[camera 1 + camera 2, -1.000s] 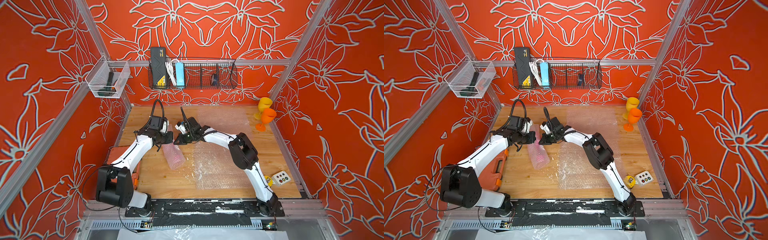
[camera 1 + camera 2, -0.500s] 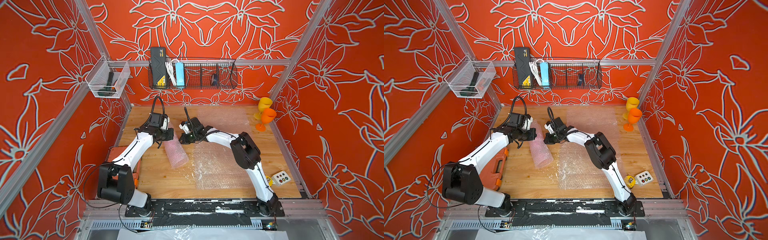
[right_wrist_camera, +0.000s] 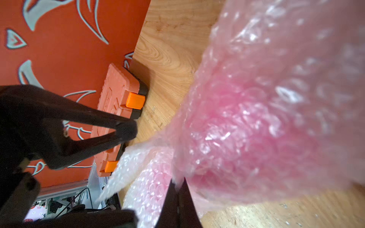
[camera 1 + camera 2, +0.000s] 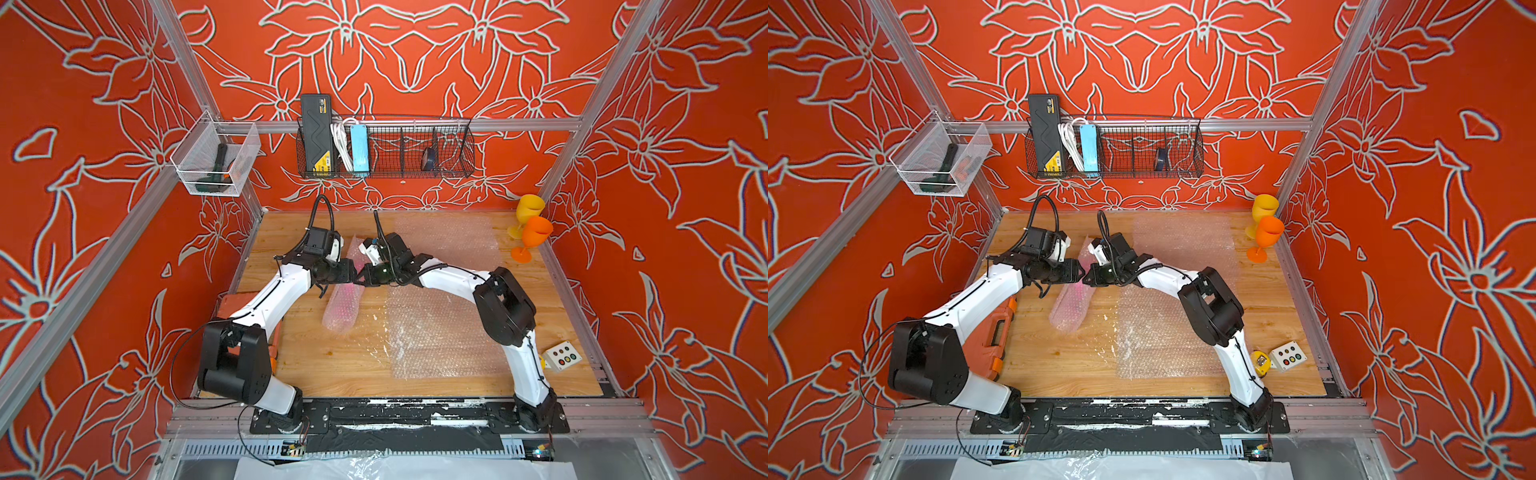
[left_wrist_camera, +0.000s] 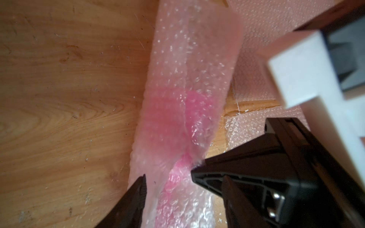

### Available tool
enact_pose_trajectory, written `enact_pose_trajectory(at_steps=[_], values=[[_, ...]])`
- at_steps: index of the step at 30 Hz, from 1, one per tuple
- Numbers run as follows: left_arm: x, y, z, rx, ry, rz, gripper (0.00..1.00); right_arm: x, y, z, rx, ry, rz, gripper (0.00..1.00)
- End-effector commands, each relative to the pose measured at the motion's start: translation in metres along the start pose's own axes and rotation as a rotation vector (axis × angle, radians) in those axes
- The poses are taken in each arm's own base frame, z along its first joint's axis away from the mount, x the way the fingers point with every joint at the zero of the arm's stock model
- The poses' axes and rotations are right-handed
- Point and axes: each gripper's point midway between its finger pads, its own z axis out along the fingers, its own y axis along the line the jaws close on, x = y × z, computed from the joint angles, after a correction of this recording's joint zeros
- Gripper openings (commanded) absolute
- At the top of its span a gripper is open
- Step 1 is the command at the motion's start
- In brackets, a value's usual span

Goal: Unpack wine glasses from bubble wrap
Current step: Unwrap the bubble wrap at the center of the board.

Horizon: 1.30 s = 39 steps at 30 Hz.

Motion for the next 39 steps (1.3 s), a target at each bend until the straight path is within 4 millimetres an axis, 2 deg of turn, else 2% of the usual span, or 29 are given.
enact_pose_trajectory(at_steps=[1, 4, 6, 8, 11, 16, 23, 24, 28, 31, 35, 39], values=[[0.007, 0.001, 0.008, -0.018, 0.017, 0.024, 0.60, -0.005, 0.010, -0.002, -0.017, -0.037, -0.008, 0.00], [0.016, 0.012, 0.015, -0.067, 0.040, 0.027, 0.60, -0.004, 0.008, -0.001, -0.011, -0.033, -0.012, 0.00], [0.020, 0.018, 0.019, -0.093, 0.050, 0.031, 0.57, -0.002, 0.004, -0.001, -0.003, -0.026, -0.012, 0.00], [0.022, 0.021, 0.020, -0.104, 0.057, 0.032, 0.49, 0.001, 0.003, -0.001, -0.002, -0.020, -0.011, 0.00], [0.023, 0.023, 0.022, -0.115, 0.066, 0.034, 0.45, 0.001, 0.002, 0.000, -0.003, -0.018, -0.005, 0.00], [0.030, 0.034, 0.029, -0.169, 0.104, 0.043, 0.45, 0.000, 0.005, 0.000, -0.015, -0.017, -0.005, 0.00], [0.018, 0.042, 0.037, -0.225, 0.122, 0.059, 0.44, 0.002, 0.008, -0.001, -0.032, -0.005, -0.014, 0.00], [0.016, 0.041, 0.038, -0.223, 0.123, 0.060, 0.42, 0.003, 0.008, -0.001, -0.033, -0.002, -0.013, 0.00], [0.010, 0.035, 0.036, -0.195, 0.108, 0.062, 0.22, 0.006, 0.005, 0.001, -0.032, 0.007, -0.009, 0.00], [0.010, 0.035, 0.034, -0.196, 0.095, 0.071, 0.16, 0.008, 0.002, 0.001, -0.032, 0.012, -0.004, 0.00], [0.013, 0.037, 0.034, -0.200, 0.099, 0.082, 0.00, 0.008, -0.002, -0.002, -0.028, 0.013, 0.000, 0.00], [0.010, 0.034, 0.031, -0.192, 0.085, 0.091, 0.00, 0.008, -0.005, -0.005, -0.025, 0.007, 0.004, 0.00]])
